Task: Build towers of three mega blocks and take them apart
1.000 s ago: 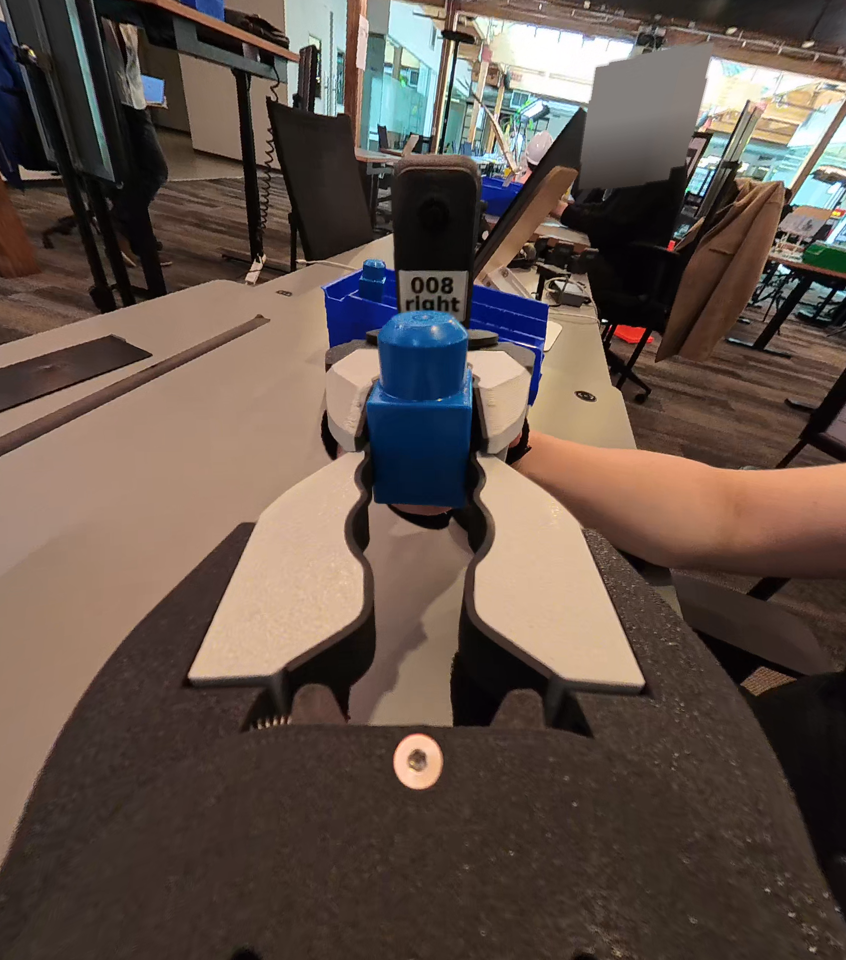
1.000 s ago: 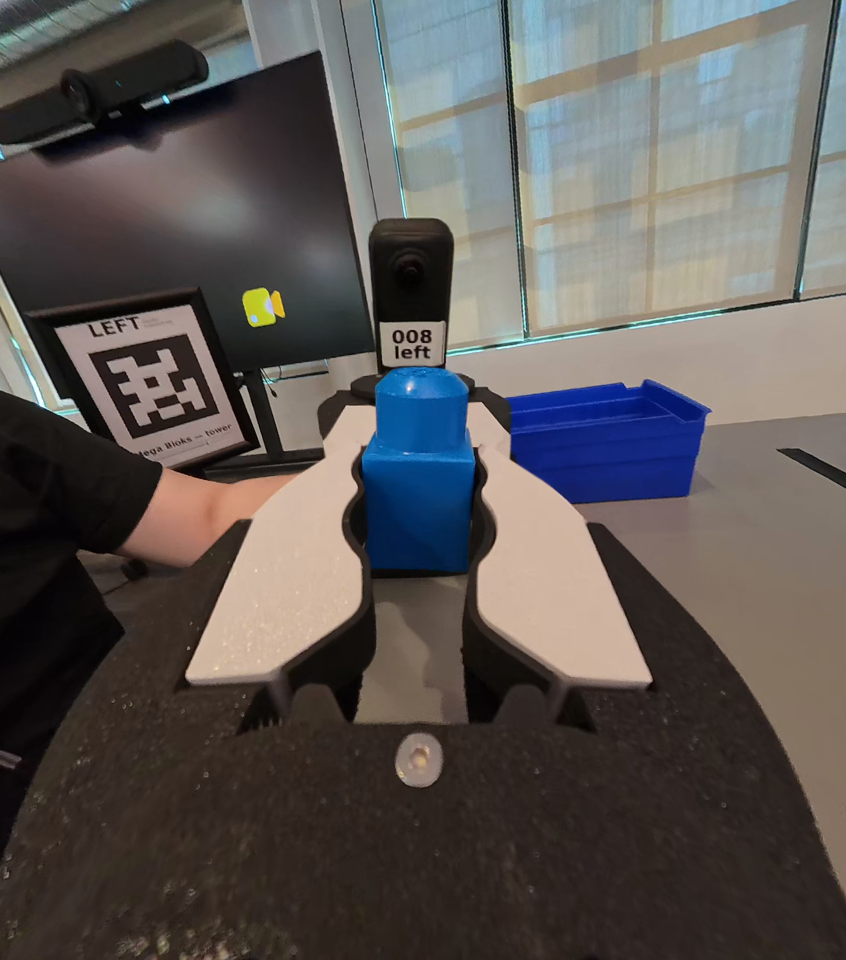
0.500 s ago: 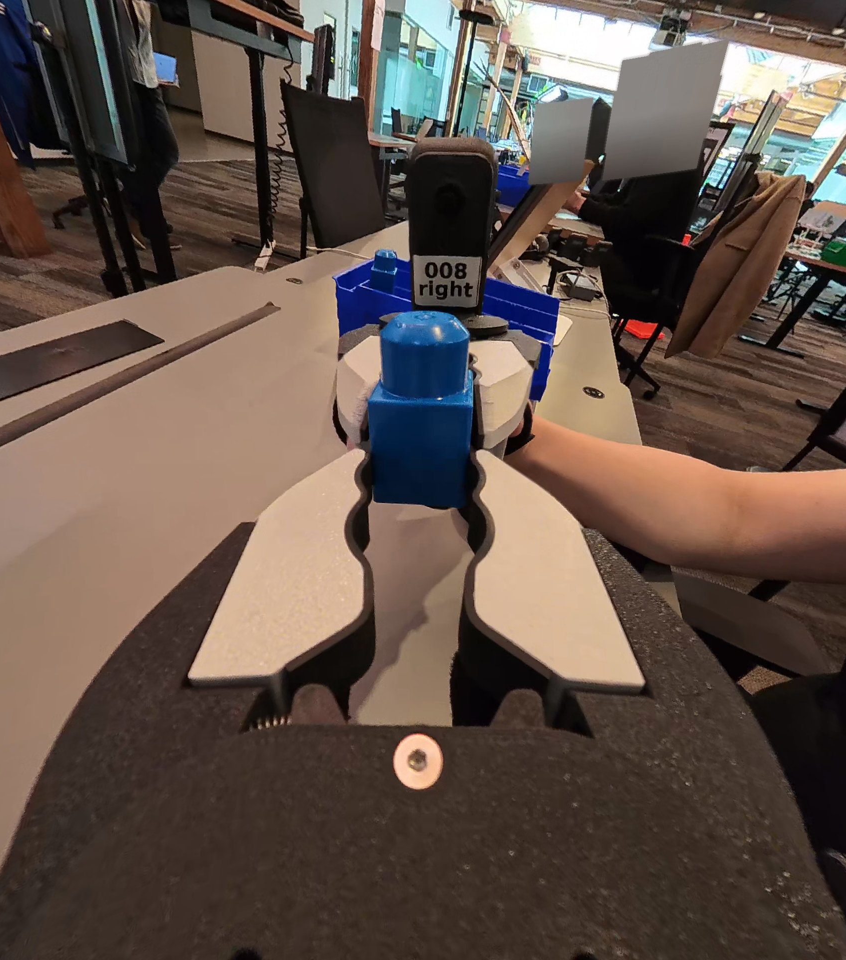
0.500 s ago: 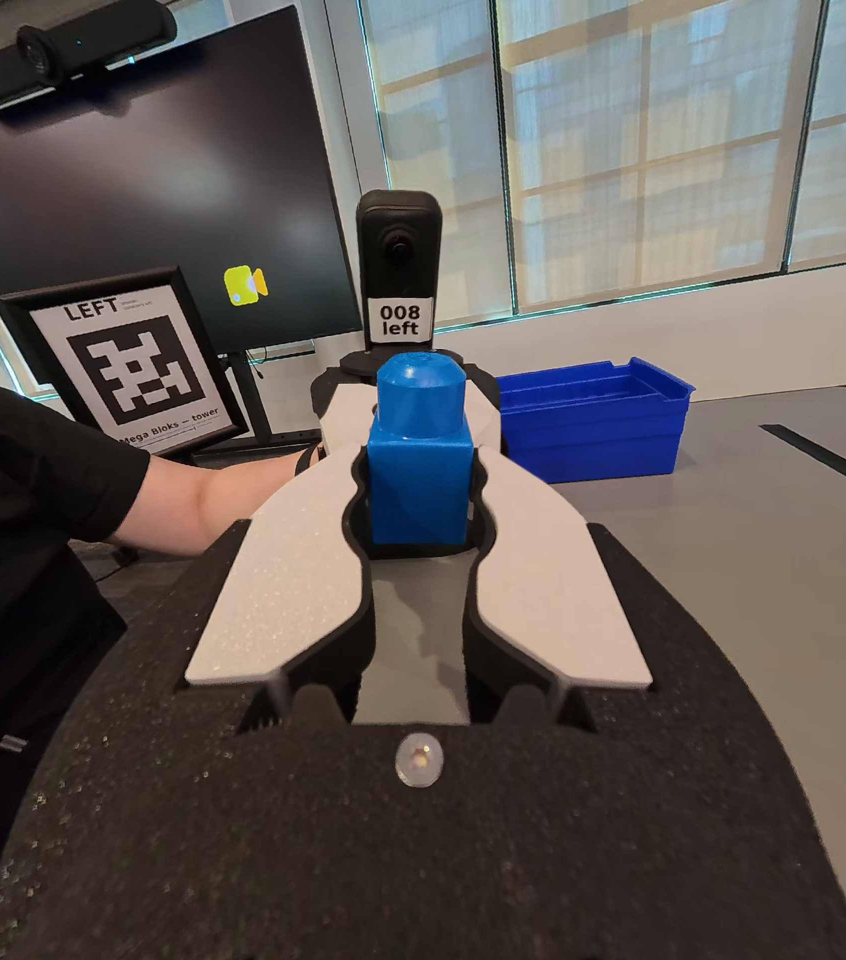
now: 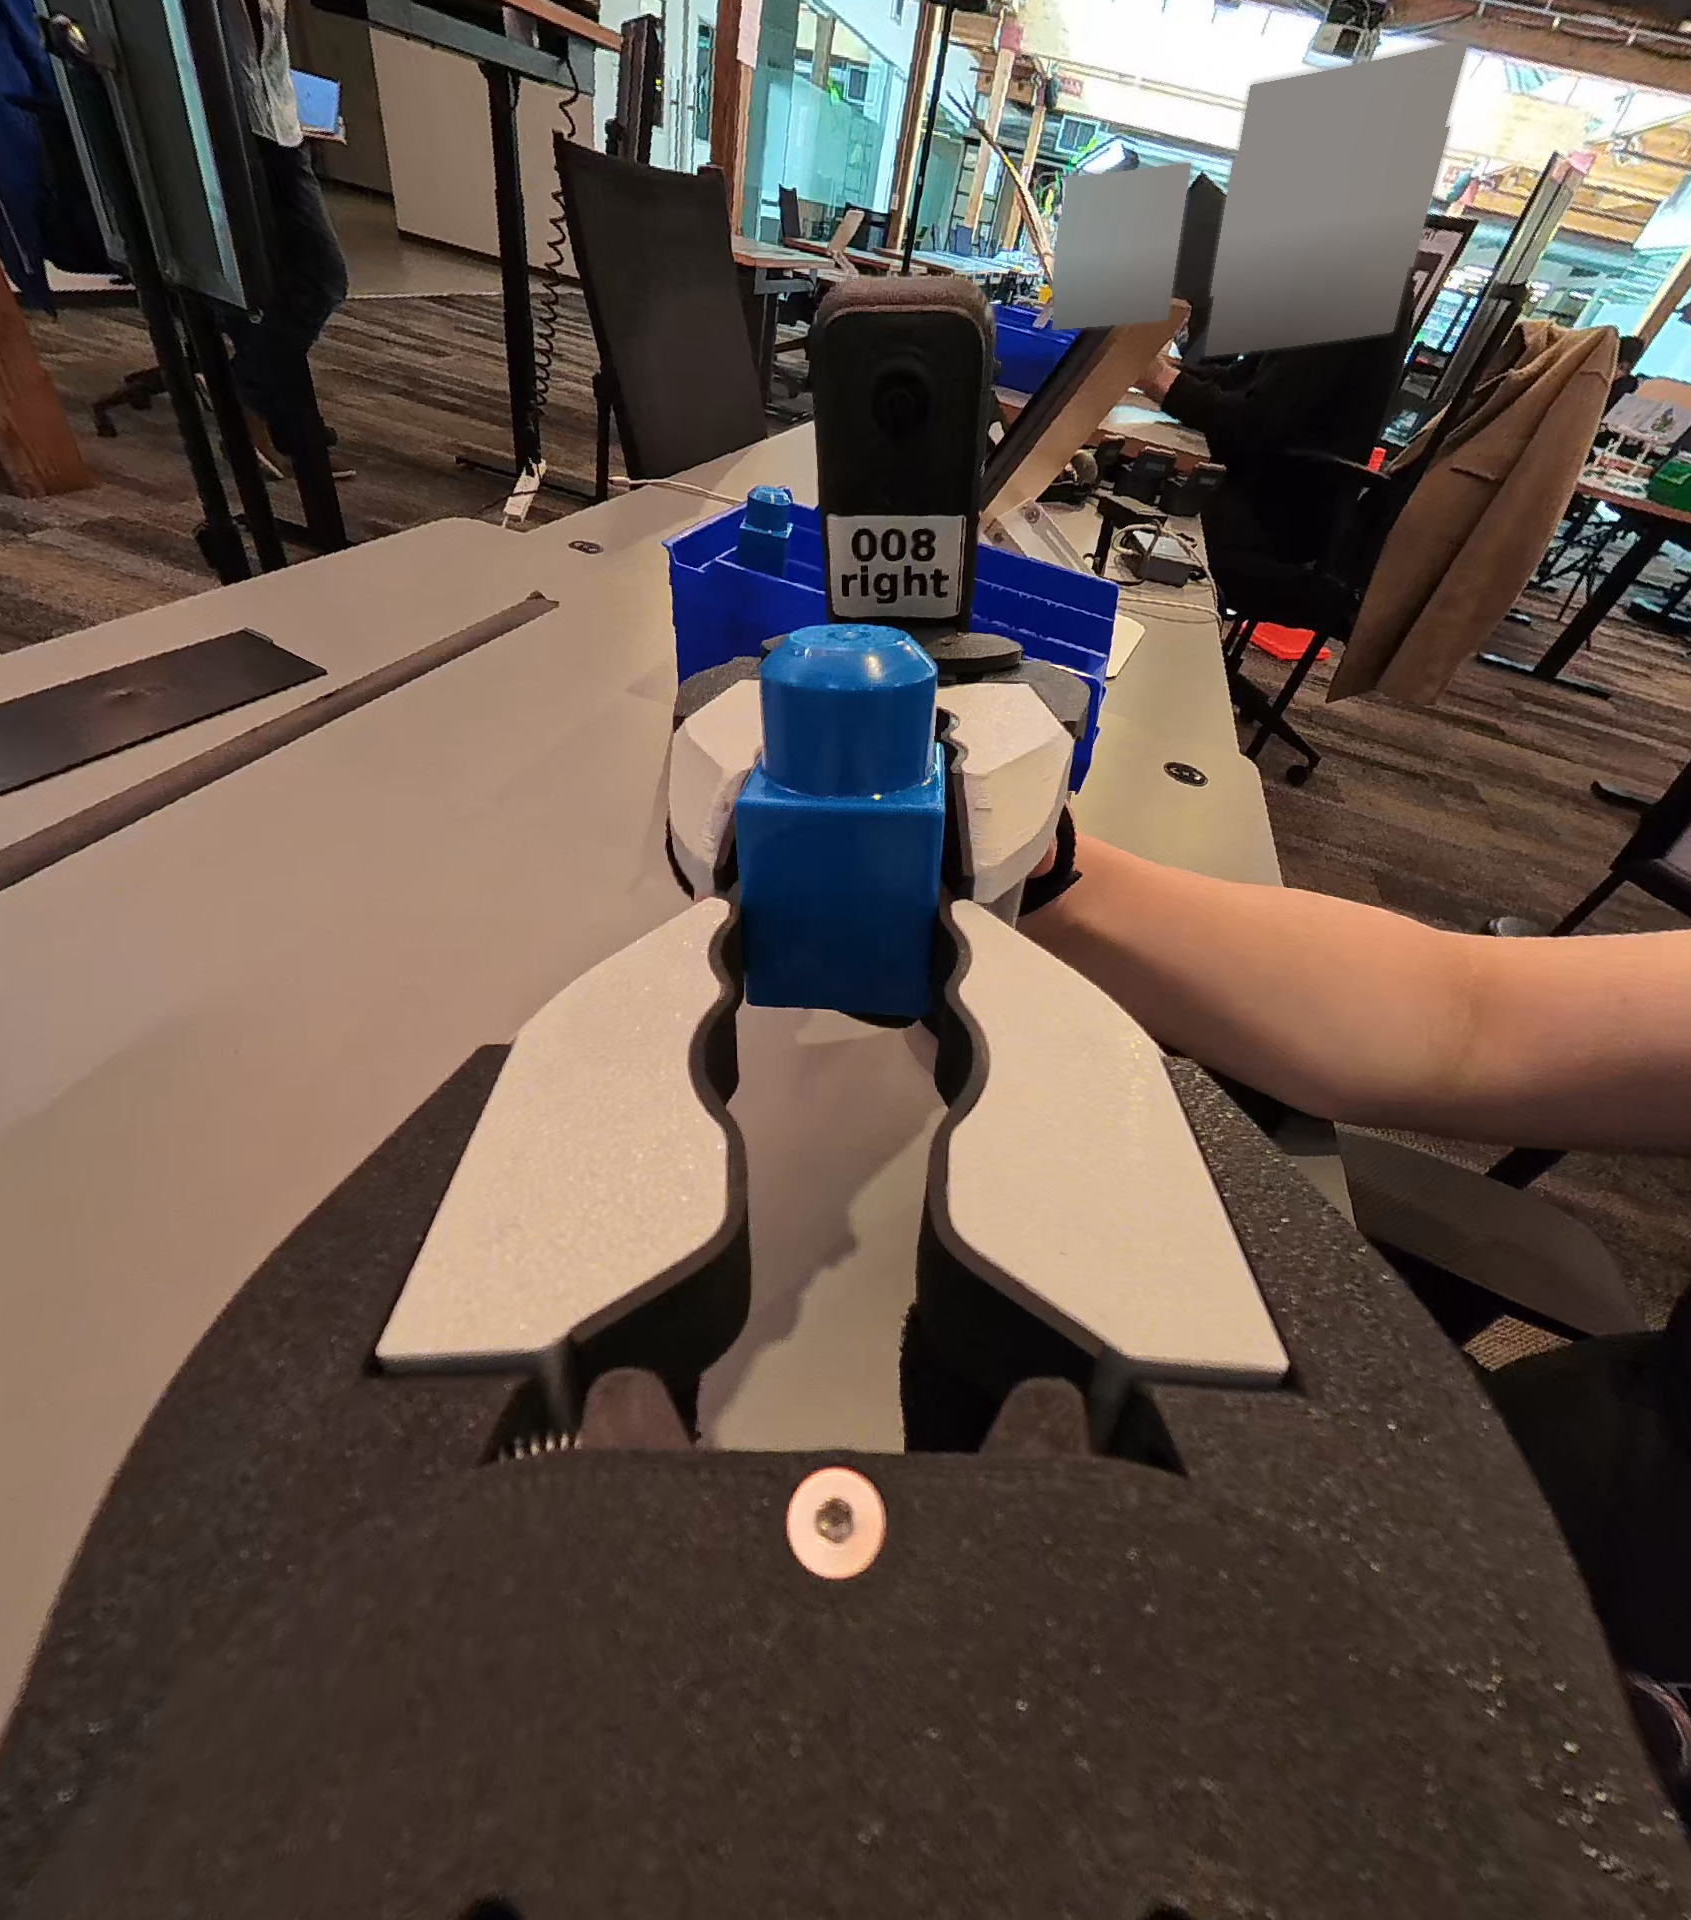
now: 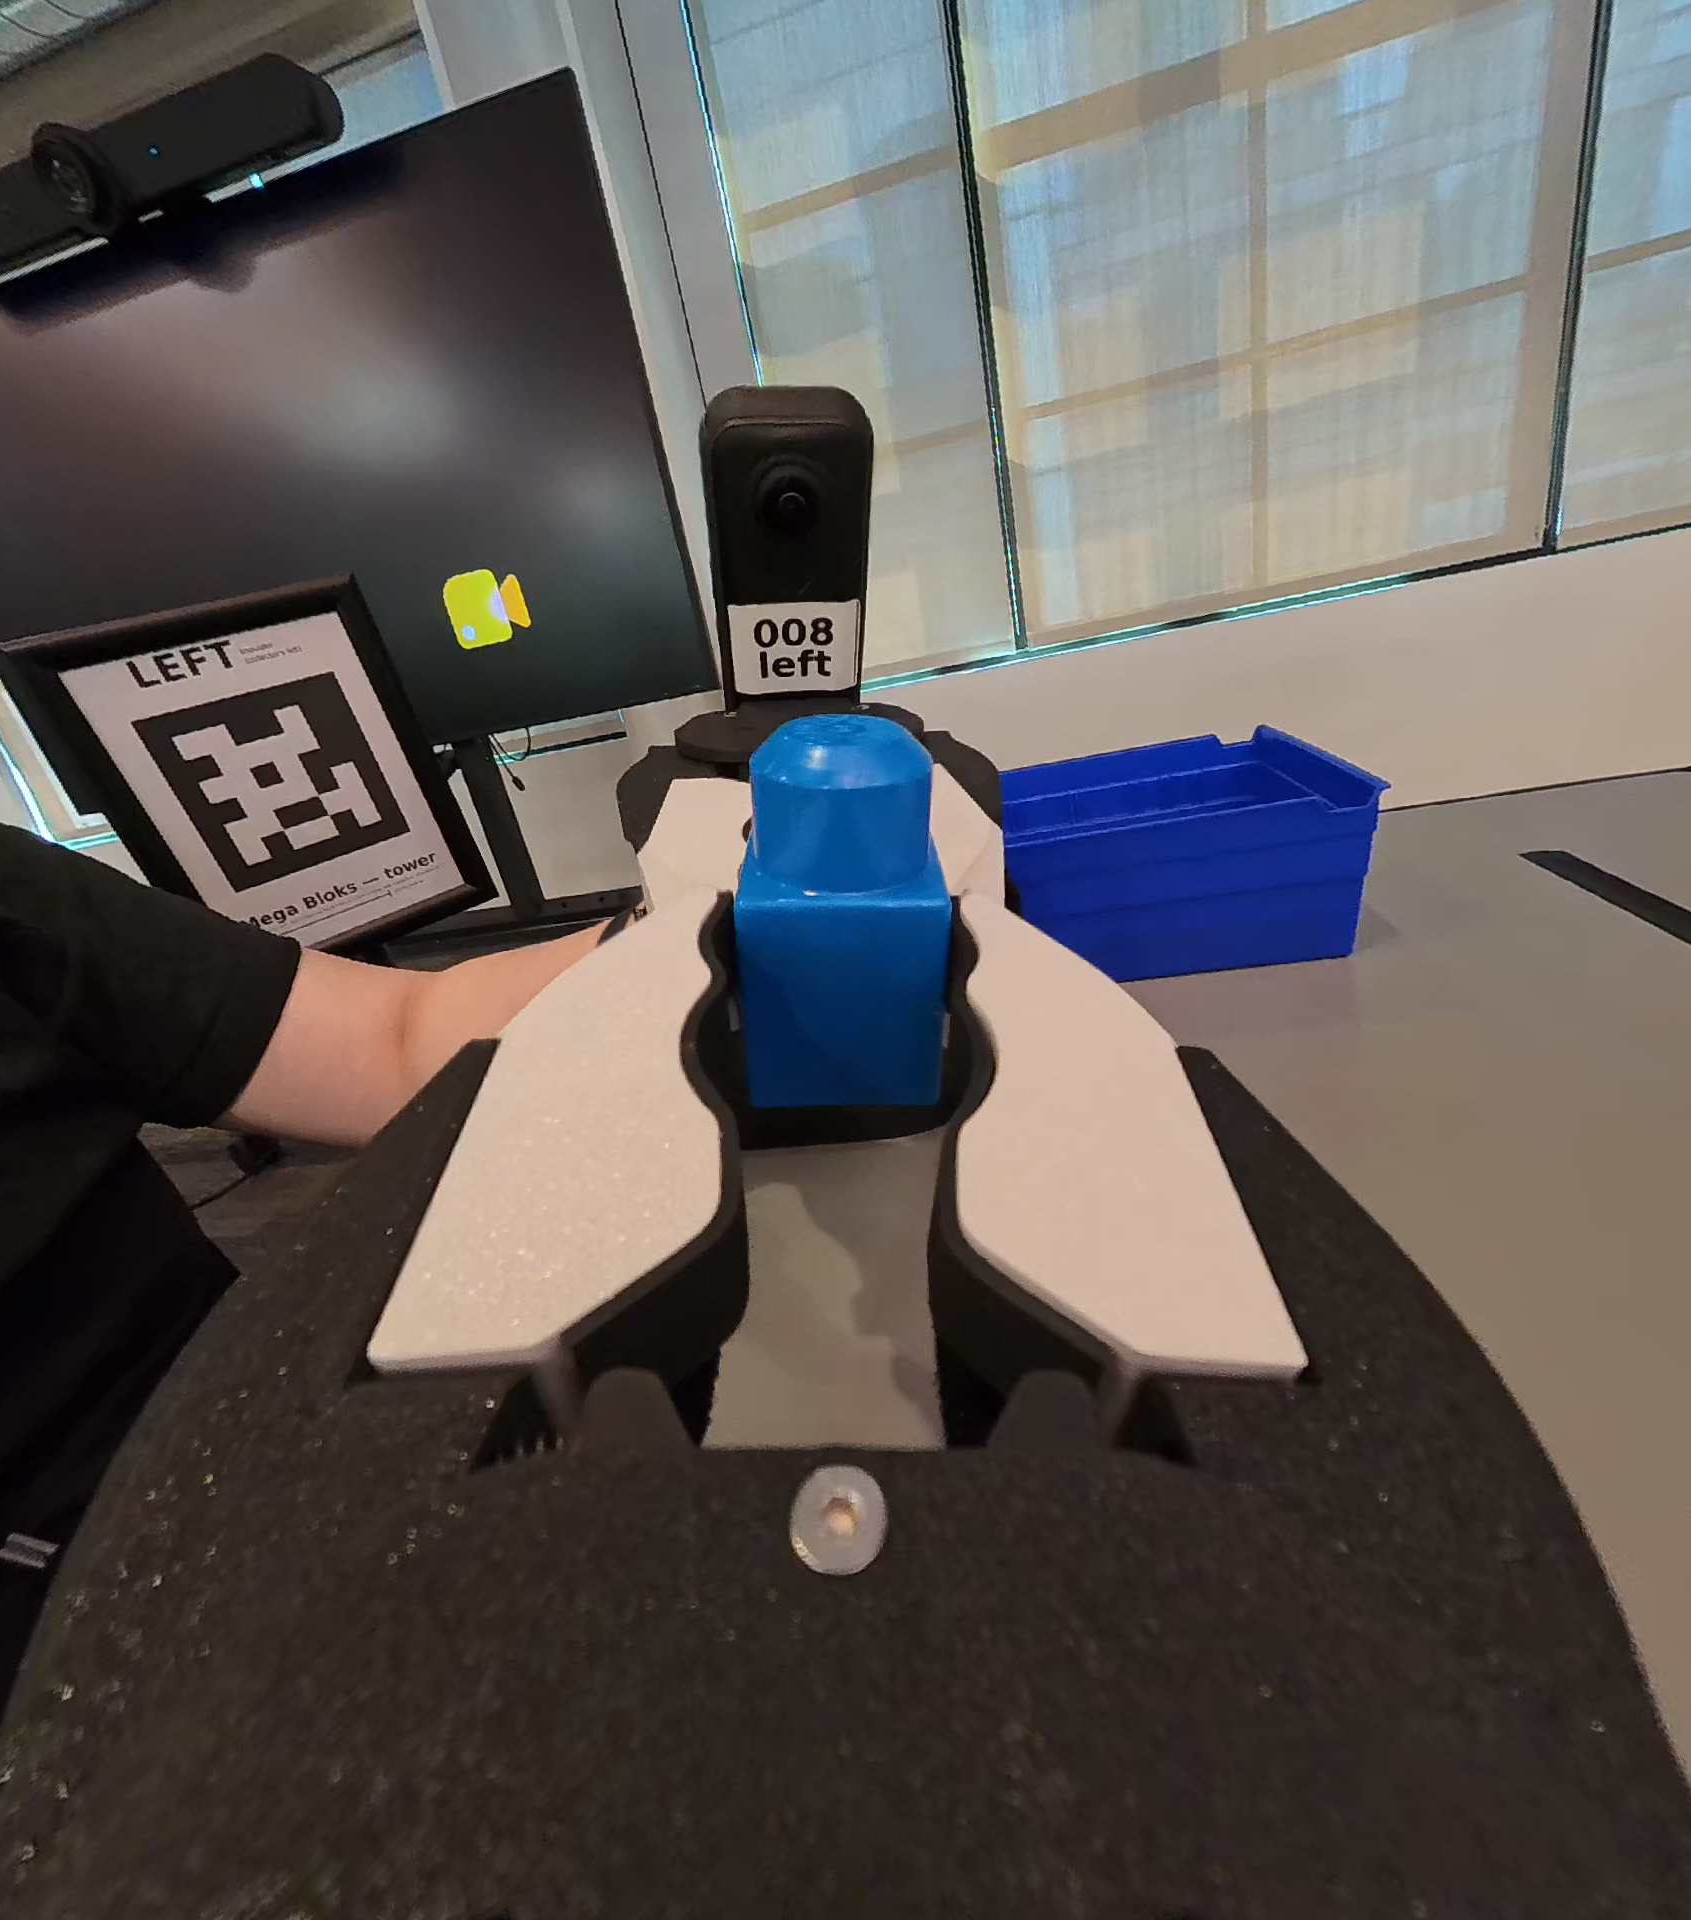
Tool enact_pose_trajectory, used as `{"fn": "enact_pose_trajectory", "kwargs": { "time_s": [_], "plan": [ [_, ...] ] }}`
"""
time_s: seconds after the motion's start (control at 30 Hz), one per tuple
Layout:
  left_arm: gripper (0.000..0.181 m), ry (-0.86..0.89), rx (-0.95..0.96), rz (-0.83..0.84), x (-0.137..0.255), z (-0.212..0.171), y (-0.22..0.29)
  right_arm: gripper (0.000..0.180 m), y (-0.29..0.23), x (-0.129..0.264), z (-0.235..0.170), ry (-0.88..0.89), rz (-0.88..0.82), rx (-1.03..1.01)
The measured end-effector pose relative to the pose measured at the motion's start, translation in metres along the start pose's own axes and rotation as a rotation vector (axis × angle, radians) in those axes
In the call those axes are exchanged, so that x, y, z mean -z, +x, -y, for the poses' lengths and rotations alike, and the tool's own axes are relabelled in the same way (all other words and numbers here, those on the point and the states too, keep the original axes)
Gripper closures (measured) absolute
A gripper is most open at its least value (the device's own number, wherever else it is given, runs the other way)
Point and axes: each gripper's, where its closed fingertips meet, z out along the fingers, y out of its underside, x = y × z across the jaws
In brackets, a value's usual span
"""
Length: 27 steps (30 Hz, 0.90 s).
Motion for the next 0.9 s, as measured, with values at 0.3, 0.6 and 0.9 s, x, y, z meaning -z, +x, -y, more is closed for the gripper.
{"fn": "enact_pose_trajectory", "kwargs": {
  "time_s": [0.3, 0.6, 0.9],
  "plan": [
    [0.146, 0.007, -0.009, 0.009, -0.004, 0.0, 0.0, 0.144, 0.0, 0.003, 0.001, -0.028, -0.02, 0.042],
    [0.133, -0.008, 0.051, 0.173, 0.048, -0.02, -0.021, 0.144, 0.02, 0.032, 0.012, 0.063, -0.076, 0.0],
    [0.141, -0.487, 0.206, 0.902, 0.298, -0.033, -0.103, 0.144, 0.033, 0.039, 0.01, 0.085, -0.102, -0.041]
  ]
}}
